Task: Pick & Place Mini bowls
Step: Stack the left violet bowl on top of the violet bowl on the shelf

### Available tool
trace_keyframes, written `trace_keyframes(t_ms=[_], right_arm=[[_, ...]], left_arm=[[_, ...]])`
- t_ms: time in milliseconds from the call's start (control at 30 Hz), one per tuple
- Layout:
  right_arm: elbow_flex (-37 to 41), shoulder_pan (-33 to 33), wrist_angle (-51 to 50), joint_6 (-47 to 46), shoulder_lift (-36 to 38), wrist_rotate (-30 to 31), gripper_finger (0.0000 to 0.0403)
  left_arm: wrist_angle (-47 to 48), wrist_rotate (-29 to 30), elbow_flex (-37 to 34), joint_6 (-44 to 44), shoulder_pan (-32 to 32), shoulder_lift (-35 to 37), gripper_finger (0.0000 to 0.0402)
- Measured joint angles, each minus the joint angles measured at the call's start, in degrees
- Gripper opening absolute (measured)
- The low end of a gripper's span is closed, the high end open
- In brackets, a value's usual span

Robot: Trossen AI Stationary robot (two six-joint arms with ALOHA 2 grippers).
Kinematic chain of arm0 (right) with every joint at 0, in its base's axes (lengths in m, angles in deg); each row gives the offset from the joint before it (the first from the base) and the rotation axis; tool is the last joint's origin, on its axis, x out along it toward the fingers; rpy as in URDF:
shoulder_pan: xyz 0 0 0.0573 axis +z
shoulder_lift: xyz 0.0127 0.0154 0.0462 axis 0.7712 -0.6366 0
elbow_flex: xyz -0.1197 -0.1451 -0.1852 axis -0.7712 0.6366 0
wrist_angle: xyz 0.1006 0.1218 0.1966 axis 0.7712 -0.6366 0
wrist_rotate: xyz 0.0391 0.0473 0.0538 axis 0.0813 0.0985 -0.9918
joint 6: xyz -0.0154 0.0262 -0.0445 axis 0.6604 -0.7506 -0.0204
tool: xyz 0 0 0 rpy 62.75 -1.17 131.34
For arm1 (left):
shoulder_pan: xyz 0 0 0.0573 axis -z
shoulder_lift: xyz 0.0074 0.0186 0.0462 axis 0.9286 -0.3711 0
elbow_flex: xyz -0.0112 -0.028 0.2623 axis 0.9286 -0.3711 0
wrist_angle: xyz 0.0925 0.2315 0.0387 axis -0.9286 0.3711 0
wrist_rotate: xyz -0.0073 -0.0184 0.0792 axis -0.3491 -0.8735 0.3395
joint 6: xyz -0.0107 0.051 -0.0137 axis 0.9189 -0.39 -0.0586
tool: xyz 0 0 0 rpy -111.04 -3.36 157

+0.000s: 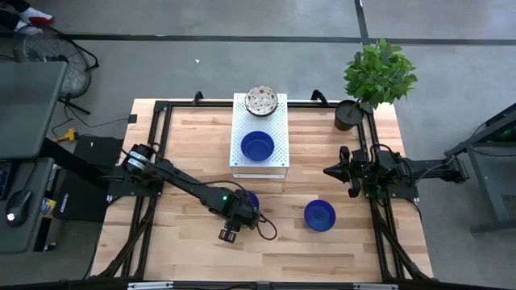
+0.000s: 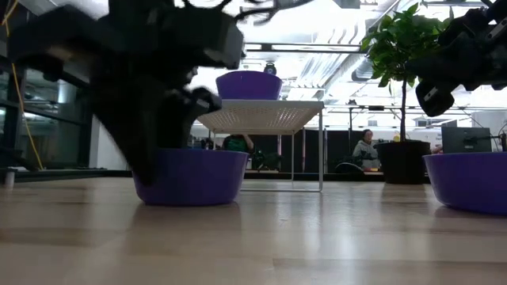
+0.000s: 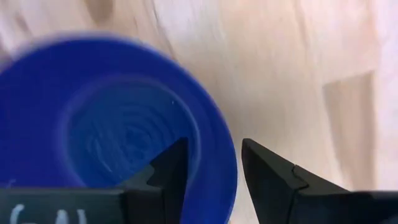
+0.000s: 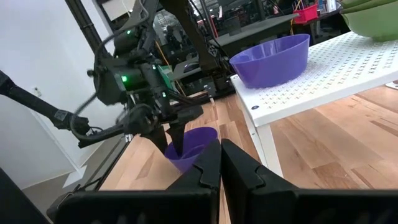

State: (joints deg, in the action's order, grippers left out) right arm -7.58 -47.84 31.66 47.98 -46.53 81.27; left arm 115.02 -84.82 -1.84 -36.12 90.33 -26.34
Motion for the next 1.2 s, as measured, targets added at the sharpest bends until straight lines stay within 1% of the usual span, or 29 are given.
trace_keyframes(t_ms=[233, 333, 533, 667, 800, 1000, 1200], right_arm=[[0.0, 0.0, 0.0, 0.0, 0.0, 0.0, 0.0], [0.0, 0.0, 0.0, 0.0, 0.0, 0.0, 0.0], [0.0, 0.0, 0.0, 0.0, 0.1, 0.0, 0.0], [0.0, 0.0, 0.0, 0.0, 0.1, 0.0, 0.0], [0.0, 0.0, 0.0, 0.0, 0.1, 0.0, 0.0], [0.0, 0.0, 0.0, 0.0, 0.1, 0.0, 0.0], [0.0, 0.0, 0.0, 0.0, 0.1, 0.0, 0.0]], left_arm=[[-0.5, 0.4, -0.1, 0.6, 0.0, -1.5, 0.0147], [-0.4, 0.4, -0.1, 0.6, 0.0, -1.5, 0.0135], [-0.1, 0.3, -0.1, 0.4, 0.0, -1.5, 0.0081], [0.5, -1.1, -0.1, 0.3, 0.0, -1.5, 0.0041], [0.8, -0.2, 0.4, 0.1, 0.0, -1.3, 0.0008], [5.3, 0.0, 4.1, -1.3, 0.0, -1.2, 0.0003], [13.5, 0.4, 11.5, -3.1, 0.3, -1.2, 0.0002]])
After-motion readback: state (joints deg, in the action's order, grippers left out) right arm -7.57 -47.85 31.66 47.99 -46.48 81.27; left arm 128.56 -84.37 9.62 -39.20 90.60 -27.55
